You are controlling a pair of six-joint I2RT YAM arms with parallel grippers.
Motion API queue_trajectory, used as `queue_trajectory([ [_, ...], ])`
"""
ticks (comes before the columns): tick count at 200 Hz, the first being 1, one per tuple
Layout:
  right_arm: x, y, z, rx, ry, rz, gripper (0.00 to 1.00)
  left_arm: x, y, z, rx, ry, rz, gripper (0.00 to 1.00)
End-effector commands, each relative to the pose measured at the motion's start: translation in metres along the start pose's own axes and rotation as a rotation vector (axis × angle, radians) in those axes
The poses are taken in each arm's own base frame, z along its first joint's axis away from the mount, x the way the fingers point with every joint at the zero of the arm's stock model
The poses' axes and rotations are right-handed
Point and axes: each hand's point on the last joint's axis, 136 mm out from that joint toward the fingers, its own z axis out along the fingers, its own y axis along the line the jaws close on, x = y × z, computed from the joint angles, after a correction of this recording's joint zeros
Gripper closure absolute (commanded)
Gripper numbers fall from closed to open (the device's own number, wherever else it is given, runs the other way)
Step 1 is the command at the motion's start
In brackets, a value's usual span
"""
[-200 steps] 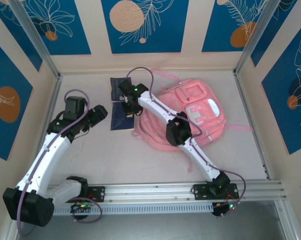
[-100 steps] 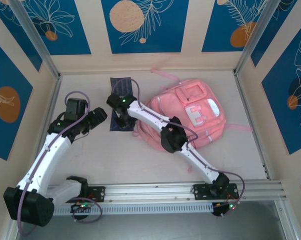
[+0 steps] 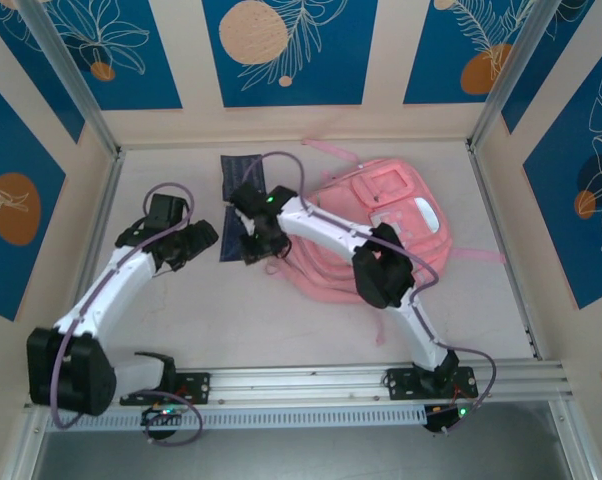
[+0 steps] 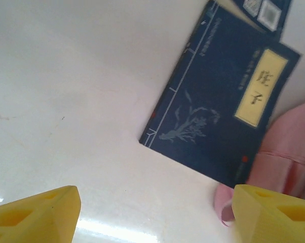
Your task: Pack the student bag
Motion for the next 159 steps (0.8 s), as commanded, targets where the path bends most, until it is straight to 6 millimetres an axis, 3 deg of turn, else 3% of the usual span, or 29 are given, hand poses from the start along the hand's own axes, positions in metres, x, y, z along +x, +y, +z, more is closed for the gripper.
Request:
queue_trajectory([
  [1, -0.041, -0.005, -0.031, -0.062, -0.132, 0.169, 0.58, -0.021, -0.017, 0.01, 0.033, -0.02, -0.043, 0.22],
  [29, -0.07, -0.038, -0.03, 0.058, -0.173, 0.343, 0.54, -0.029, -0.022, 0.034, 0.017, 0.008, -0.064, 0.25],
  [65, -0.09, -0.057, -0.014, 0.123, -0.185, 0.426, 0.54, -0.032, -0.021, 0.063, 0.005, 0.063, -0.11, 0.33],
  [111, -0.101, -0.083, 0.001, 0.185, -0.233, 0.51, 0.52, -0.028, -0.017, 0.088, 0.008, 0.126, -0.153, 0.43],
  [159, -0.095, -0.096, 0.038, 0.216, -0.178, 0.493, 0.51, -0.02, -0.012, 0.101, -0.002, 0.158, -0.152, 0.44],
])
